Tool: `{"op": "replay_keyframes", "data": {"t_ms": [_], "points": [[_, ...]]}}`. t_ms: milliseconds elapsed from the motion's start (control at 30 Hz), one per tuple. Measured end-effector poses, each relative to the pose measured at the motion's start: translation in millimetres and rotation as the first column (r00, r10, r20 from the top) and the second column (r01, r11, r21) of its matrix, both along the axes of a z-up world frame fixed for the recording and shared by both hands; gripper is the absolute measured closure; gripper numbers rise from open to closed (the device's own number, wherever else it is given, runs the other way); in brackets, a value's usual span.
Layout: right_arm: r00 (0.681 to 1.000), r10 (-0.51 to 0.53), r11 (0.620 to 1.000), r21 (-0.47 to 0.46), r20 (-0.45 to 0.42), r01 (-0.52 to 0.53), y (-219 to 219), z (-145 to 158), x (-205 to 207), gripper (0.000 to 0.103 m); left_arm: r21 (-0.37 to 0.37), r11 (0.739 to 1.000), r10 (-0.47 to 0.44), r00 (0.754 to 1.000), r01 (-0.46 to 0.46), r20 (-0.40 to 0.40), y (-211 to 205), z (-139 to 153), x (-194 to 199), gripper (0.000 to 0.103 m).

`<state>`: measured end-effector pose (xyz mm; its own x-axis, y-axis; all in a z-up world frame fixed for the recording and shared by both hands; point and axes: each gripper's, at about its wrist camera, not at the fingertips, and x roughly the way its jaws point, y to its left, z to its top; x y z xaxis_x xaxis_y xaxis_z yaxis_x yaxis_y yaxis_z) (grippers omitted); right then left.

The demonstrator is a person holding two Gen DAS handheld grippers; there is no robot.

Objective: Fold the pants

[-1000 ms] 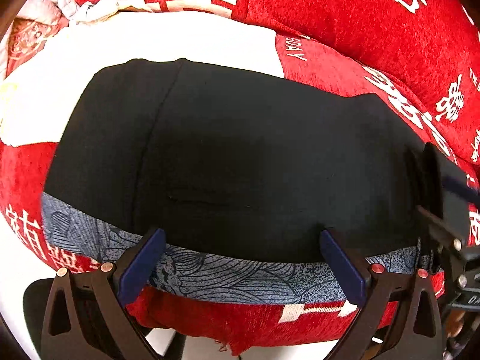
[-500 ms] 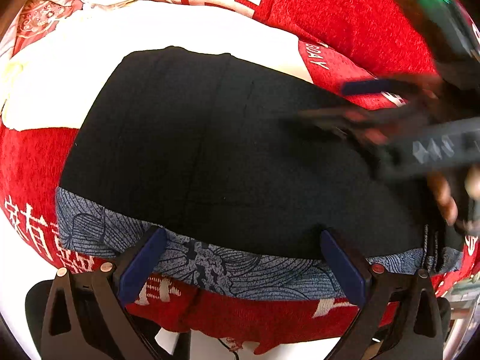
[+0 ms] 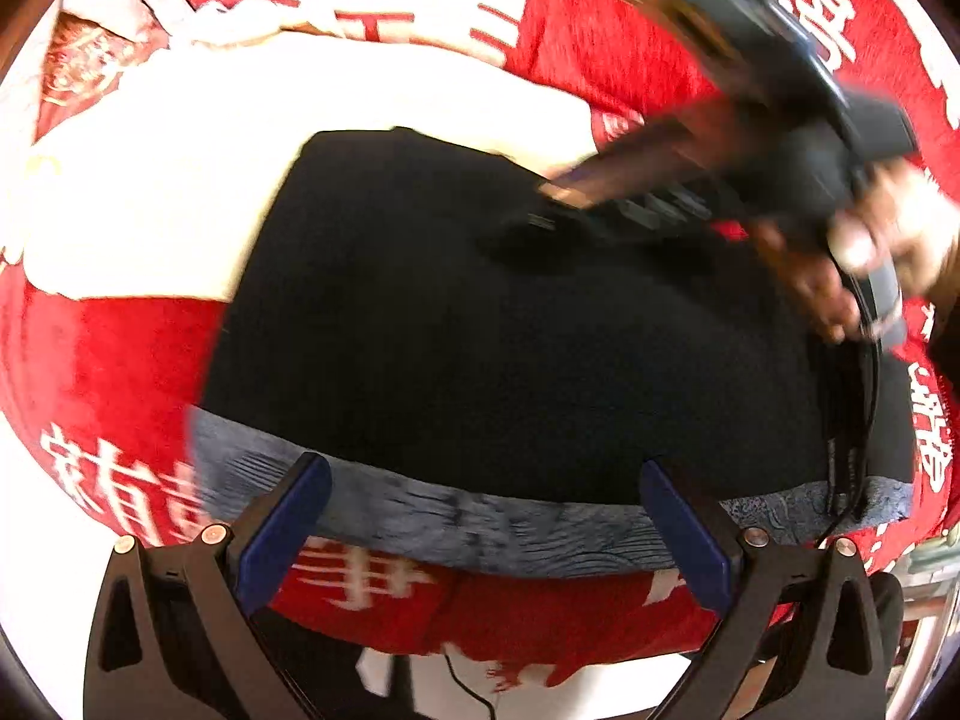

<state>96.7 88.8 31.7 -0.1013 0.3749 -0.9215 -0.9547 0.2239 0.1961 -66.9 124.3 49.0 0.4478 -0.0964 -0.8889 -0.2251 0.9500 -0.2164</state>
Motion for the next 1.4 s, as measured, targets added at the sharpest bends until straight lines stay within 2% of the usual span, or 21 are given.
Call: {"op": "replay_keyframes", "data": {"t_ms": [167, 267, 367, 467, 600, 700, 733, 800, 833, 900, 1000, 1033, 1067, 1100, 1133, 1200, 1267, 1300, 1333, 1367, 1400], "points": [[0.994, 0.004, 0.996, 0.094, 0.109, -0.014, -23.7, 38.7, -30.6, 0.090, -0.074, 0.997, 0.028, 0.998, -0.023, 0.065, 61.4, 18.8, -20.3, 0.000], [0.986, 0.012, 0.990, 0.134, 0.167, -0.035, -42.5, 58.0, -47.2, 0.090, -0.149, 0.988, -0.021, 0.993, 0.038, 0.119, 86.1, 26.1, -24.1, 0.000], [0.979, 0.027, 0.988, 0.147, 0.202, -0.058, -50.4, 69.9, -59.6, 0.090, -0.181, 0.974, -0.106, 0.982, 0.135, 0.158, 93.0, 29.1, -15.6, 0.000], [0.976, 0.038, 0.986, 0.153, 0.216, -0.072, -50.4, 74.1, -67.3, 0.090, -0.133, 0.969, -0.185, 0.966, 0.210, 0.180, 91.3, 25.1, -0.1, 0.000], [0.976, 0.046, 0.985, 0.153, 0.213, -0.080, -54.8, 76.5, -70.8, 0.090, -0.134, 0.938, -0.297, 0.940, 0.321, 0.167, 81.8, 7.6, 22.7, 0.000], [0.976, 0.043, 0.986, 0.146, 0.212, -0.075, -51.8, 73.4, -71.6, 0.090, -0.200, 0.905, -0.351, 0.924, 0.376, 0.151, 70.6, -6.7, 36.8, 0.000], [0.976, 0.036, 0.988, 0.140, 0.214, -0.067, -50.6, 72.0, -70.6, 0.090, -0.189, 0.906, -0.355, 0.923, 0.379, 0.149, 63.7, -6.5, 39.6, 0.003], [0.975, 0.007, 0.992, 0.124, 0.222, -0.035, -47.7, 67.7, -65.0, 0.090, -0.164, 0.913, -0.353, 0.926, 0.373, 0.136, 54.3, -4.6, 40.0, 0.039], [0.974, -0.019, 0.994, 0.112, 0.224, -0.007, -45.8, 65.0, -60.6, 0.087, -0.160, 0.918, -0.348, 0.930, 0.364, 0.119, 51.8, -4.6, 38.8, 0.053], [0.971, -0.096, 0.994, 0.075, 0.219, 0.082, -44.1, 59.2, -46.8, 0.077, -0.170, 0.927, -0.327, 0.943, 0.333, 0.063, 51.0, -7.3, 37.0, 0.066], [0.948, -0.217, 0.976, 0.076, 0.231, 0.205, -55.6, 62.2, -32.3, 0.070, -0.196, 0.938, -0.286, 0.958, 0.285, 0.023, 55.7, -6.4, 33.7, 0.071], [0.941, -0.240, 0.971, 0.070, 0.239, 0.230, -63.0, 63.7, -30.7, 0.061, -0.207, 0.939, -0.278, 0.960, 0.276, 0.016, 56.1, -4.4, 33.4, 0.071], [0.917, -0.262, 0.964, 0.038, 0.301, 0.263, -72.1, 62.3, -31.9, 0.048, -0.205, 0.941, -0.272, 0.962, 0.269, 0.012, 53.6, -0.5, 34.6, 0.072], [0.894, -0.272, 0.958, 0.011, 0.356, 0.287, -79.0, 59.6, -33.3, 0.042, -0.199, 0.943, -0.270, 0.963, 0.266, 0.006, 51.9, 3.4, 34.8, 0.072], [0.861, -0.288, 0.944, -0.026, 0.420, 0.328, -90.8, 54.3, -33.6, 0.040, -0.191, 0.946, -0.267, 0.964, 0.263, 0.003, 49.8, 8.8, 34.0, 0.072], [0.818, -0.335, 0.905, -0.081, 0.467, 0.417, -117.8, 44.0, -30.0, 0.040, -0.183, 0.947, -0.263, 0.965, 0.262, 0.019, 48.6, 17.7, 38.3, 0.074], [0.756, -0.389, 0.854, -0.102, 0.526, 0.511, -148.2, 36.2, -27.5, 0.040, -0.163, 0.948, -0.269, 0.962, 0.271, 0.040, 44.0, 31.7, 35.3, 0.075], [0.709, -0.410, 0.819, -0.112, 0.574, 0.563, -165.0, 30.6, -27.9, 0.040, -0.151, 0.950, -0.270, 0.962, 0.273, 0.043, 39.4, 39.8, 37.7, 0.076], [0.688, -0.418, 0.801, -0.116, 0.593, 0.587, -173.9, 26.6, -29.7, 0.040, -0.141, 0.951, -0.271, 0.962, 0.274, 0.040, 37.8, 45.1, 37.3, 0.076], [0.684, -0.428, 0.792, -0.119, 0.591, 0.599, -182.0, 20.9, -34.4, 0.040, -0.126, 0.953, -0.274, 0.961, 0.276, 0.036, 34.0, 49.9, 37.8, 0.076], [0.716, -0.437, 0.799, -0.131, 0.544, 0.587, -186.5, 12.8, -44.2, 0.040, -0.112, 0.954, -0.276, 0.961, 0.278, 0.032, 32.8, 51.6, 37.9, 0.076]]}}
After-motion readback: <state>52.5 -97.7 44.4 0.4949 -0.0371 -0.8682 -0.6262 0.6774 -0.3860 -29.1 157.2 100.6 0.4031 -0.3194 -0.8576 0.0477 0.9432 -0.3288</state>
